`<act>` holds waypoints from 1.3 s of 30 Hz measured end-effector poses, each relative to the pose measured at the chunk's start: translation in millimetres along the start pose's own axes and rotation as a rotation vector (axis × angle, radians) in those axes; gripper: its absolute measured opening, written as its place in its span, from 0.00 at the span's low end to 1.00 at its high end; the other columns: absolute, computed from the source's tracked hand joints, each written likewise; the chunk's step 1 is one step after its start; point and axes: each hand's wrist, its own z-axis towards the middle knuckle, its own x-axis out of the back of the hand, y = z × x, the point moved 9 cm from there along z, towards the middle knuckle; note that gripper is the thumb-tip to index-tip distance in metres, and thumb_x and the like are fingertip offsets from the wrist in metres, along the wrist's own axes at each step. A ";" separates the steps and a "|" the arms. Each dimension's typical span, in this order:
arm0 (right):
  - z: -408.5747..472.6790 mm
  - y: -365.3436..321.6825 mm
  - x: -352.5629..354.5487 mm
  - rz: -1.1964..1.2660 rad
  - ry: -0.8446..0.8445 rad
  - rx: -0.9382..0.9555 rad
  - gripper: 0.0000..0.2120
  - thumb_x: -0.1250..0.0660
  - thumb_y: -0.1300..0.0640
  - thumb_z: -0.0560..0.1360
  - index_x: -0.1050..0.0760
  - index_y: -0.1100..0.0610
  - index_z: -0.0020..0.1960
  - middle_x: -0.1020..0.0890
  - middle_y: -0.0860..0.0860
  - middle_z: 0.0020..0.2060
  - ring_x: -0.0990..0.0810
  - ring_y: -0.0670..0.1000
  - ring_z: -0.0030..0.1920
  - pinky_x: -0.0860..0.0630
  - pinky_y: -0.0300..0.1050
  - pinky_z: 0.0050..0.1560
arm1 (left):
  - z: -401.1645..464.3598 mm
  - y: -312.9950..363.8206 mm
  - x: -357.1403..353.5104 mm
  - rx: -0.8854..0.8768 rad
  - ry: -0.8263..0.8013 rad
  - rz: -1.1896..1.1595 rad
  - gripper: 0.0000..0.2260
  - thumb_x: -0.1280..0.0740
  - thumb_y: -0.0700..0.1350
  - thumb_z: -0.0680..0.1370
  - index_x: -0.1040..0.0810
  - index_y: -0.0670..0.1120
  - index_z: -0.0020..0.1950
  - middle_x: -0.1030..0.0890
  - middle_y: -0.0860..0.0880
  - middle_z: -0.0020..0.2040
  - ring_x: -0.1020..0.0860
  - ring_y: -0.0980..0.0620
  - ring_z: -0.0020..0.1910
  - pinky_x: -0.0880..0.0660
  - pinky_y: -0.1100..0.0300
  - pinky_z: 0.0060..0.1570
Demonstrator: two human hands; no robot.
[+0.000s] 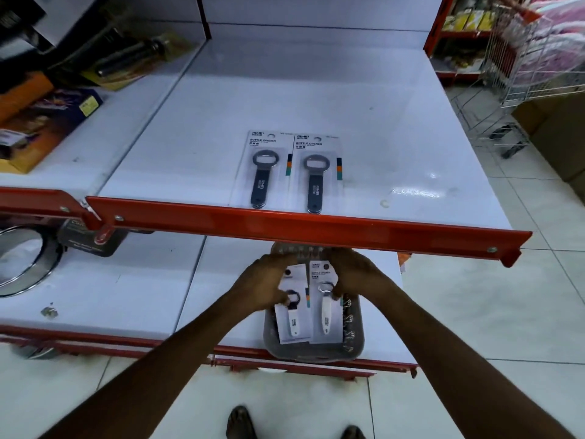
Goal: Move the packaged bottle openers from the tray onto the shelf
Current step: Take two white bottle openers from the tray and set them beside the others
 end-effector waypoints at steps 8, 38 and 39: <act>-116.2 -41.7 74.7 0.239 0.341 0.029 0.08 0.32 0.59 0.76 0.25 0.46 0.48 0.15 0.46 0.50 0.17 0.46 0.48 0.22 0.33 0.53 | -118.5 31.5 88.9 -0.041 0.433 -0.265 0.13 0.24 0.46 0.74 0.25 0.60 0.48 0.19 0.69 0.46 0.18 0.60 0.43 0.26 0.78 0.41; -77.2 72.8 299.1 0.395 0.627 -0.257 0.15 0.29 0.59 0.74 0.21 0.67 0.57 0.15 0.59 0.48 0.17 0.58 0.50 0.22 0.48 0.56 | 55.9 157.9 254.2 -0.170 0.569 -0.222 0.25 0.18 0.47 0.67 0.20 0.43 0.60 0.18 0.41 0.59 0.20 0.50 0.50 0.27 0.76 0.42; -82.1 67.9 301.4 0.314 0.643 -0.237 0.18 0.28 0.58 0.73 0.21 0.67 0.59 0.16 0.59 0.55 0.18 0.58 0.55 0.24 0.46 0.59 | 55.9 159.2 252.6 -0.183 0.549 -0.181 0.25 0.18 0.49 0.67 0.21 0.45 0.61 0.19 0.42 0.61 0.20 0.49 0.55 0.24 0.69 0.49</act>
